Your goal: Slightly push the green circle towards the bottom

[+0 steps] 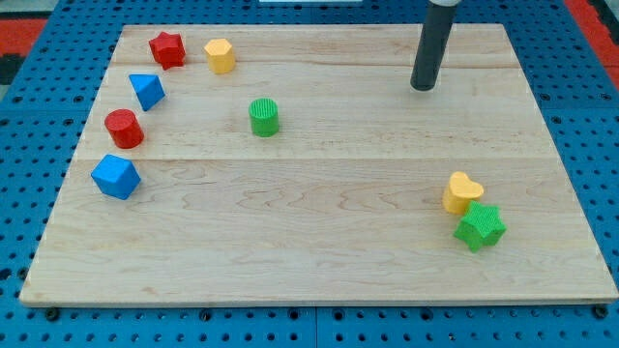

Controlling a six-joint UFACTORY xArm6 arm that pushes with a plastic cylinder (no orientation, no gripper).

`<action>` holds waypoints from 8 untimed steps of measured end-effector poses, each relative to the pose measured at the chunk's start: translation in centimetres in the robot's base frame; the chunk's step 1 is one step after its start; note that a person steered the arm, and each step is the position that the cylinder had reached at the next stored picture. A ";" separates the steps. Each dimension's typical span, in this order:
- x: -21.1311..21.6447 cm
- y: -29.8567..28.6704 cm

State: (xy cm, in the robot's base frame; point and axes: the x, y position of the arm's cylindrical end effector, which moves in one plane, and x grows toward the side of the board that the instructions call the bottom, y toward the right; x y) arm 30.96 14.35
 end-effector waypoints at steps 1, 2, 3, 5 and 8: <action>-1.0 -0.9; 0.8 -7.2; 3.5 -16.9; 3.4 -23.9; 4.1 -6.8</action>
State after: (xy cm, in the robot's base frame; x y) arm 35.06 7.54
